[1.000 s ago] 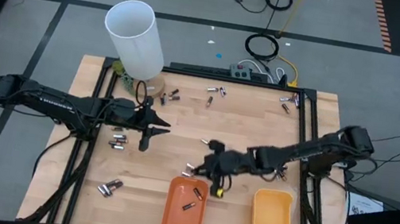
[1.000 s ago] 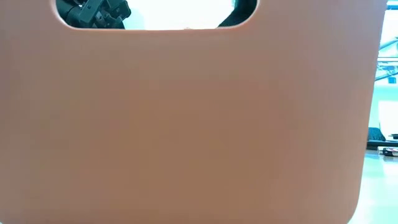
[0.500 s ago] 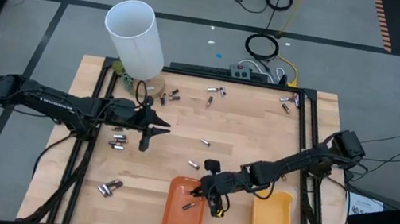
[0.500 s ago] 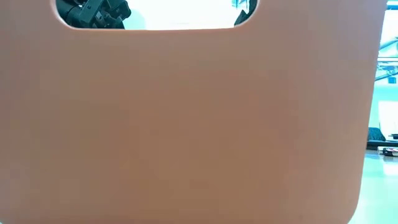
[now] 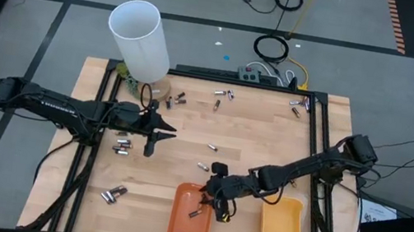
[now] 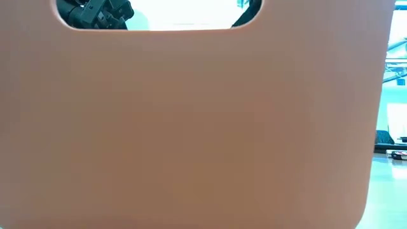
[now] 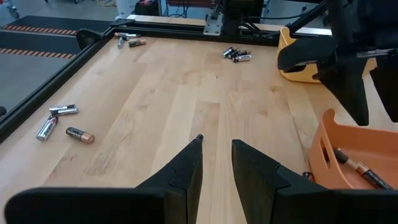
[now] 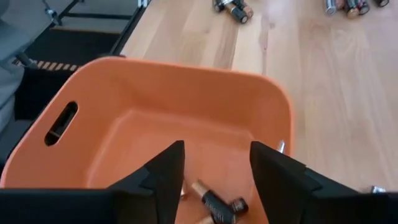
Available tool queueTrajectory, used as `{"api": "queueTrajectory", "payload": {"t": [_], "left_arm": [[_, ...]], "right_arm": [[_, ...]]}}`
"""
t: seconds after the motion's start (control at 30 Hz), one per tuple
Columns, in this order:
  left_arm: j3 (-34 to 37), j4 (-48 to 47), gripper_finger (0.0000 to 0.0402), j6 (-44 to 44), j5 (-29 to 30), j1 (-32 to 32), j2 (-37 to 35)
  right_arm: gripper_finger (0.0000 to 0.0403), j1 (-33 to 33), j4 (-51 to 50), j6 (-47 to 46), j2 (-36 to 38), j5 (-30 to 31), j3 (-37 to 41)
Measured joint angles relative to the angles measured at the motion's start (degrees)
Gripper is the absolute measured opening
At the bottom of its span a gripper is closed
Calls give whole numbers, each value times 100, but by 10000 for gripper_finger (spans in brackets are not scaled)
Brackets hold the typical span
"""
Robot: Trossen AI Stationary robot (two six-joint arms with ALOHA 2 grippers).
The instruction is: Sort batteries
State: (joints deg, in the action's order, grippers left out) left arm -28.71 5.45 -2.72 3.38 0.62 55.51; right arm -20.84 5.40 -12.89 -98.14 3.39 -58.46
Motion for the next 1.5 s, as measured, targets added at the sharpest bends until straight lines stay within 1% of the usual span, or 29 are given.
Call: {"api": "queueTrajectory", "payload": {"t": [0.1,0.17,0.2,0.27,0.37,0.4,0.43,0.5,0.57,0.63,0.73,0.83,0.93,1.07,1.3,1.5], "left_arm": [[0,3,97,0,-15,0,0],[0,15,97,0,-22,-1,0],[-2,11,97,0,-22,-2,0],[0,16,97,0,-22,0,0],[0,14,97,-2,-22,0,0],[0,19,97,-2,-22,-1,0],[0,15,97,-2,-22,0,0],[0,17,97,-5,-22,-2,0],[0,15,97,-9,-22,-2,0],[0,13,97,-17,-22,-2,0],[0,11,97,-20,-22,-2,0],[0,11,97,-17,-20,-32,0],[0,13,97,0,-20,-73,0],[0,15,97,7,-20,-74,0],[0,17,97,52,-18,-70,0],[0,17,97,53,-18,-71,0]], "right_arm": [[182,148,-299,-209,242,1,-134],[180,295,-898,-438,505,24,-348],[178,381,-1378,-571,637,127,-490],[172,529,-2433,-781,887,662,-800],[163,784,-4223,-948,1149,1845,-1304],[160,919,-4816,-984,1216,2103,-1452],[155,1106,-5341,-1055,1265,2198,-1573],[146,1637,-6234,-1267,1335,2100,-1699],[138,2286,-6924,-1352,1348,1788,-1701],[131,2899,-7485,-1336,1312,1697,-1698],[127,3793,-7734,-1161,1250,1474,-1657],[128,4551,-7552,-784,1192,1123,-1604],[138,5166,-7349,-467,1118,988,-1574],[162,5860,-7367,-257,956,965,-1561],[207,6712,-7378,203,452,902,-1392],[216,7164,-7341,819,-172,796,-1349]]}}
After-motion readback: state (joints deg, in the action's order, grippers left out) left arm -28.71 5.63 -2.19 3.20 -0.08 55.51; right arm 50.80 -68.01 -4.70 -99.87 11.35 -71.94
